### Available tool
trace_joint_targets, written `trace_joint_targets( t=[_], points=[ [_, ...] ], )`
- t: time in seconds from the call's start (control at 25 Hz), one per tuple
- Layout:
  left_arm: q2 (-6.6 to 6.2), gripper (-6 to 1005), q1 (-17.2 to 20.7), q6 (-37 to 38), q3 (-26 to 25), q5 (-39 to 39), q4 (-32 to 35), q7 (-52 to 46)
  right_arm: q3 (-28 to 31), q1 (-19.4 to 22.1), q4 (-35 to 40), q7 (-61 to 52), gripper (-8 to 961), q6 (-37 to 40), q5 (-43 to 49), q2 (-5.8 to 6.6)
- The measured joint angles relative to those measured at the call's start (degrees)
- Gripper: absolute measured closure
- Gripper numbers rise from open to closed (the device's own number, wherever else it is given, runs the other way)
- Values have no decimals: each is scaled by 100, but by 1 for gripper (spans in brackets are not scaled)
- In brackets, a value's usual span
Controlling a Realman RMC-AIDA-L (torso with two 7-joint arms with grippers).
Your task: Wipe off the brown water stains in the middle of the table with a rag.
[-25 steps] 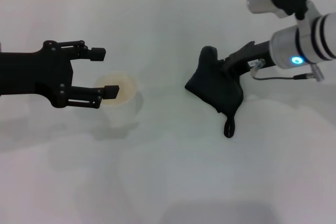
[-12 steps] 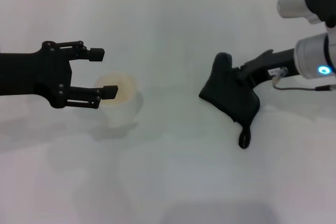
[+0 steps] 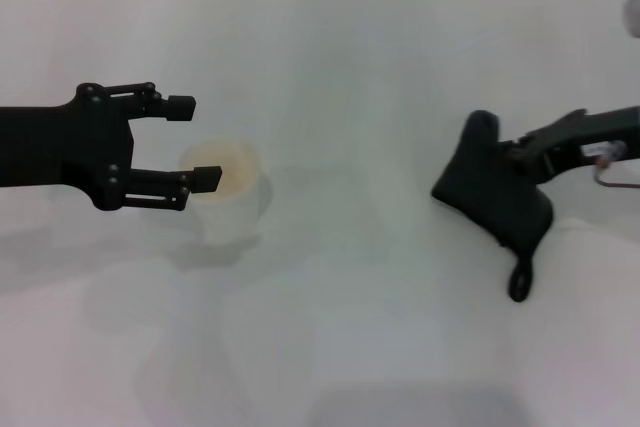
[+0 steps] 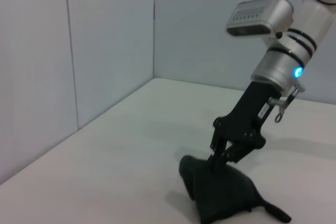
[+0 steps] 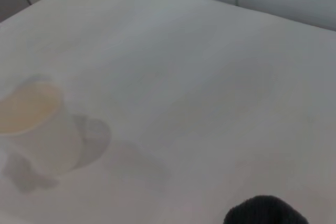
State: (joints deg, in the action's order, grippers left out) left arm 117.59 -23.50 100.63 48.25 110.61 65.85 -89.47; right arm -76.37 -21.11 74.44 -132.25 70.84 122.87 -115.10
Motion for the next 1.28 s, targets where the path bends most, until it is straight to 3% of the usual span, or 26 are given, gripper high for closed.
trace_joint_targets(
  t=[0.52,0.76,1.0,1.28],
  points=[
    [0,135,22,1,0,-5,31,-17,465,224,49,90,857,439,-31,9],
    [-5,134,21,1,-2,-5,31,-6,686,231,56,512,757,798,-476,12],
    [-8,134,21,2,-8,-16,44,-3,729,329,-32,1338,512,1006,-1358,14],
    [-25,135,80,56,-9,-98,78,0,759,417,-85,1663,253,1159,-1648,17]
  ],
)
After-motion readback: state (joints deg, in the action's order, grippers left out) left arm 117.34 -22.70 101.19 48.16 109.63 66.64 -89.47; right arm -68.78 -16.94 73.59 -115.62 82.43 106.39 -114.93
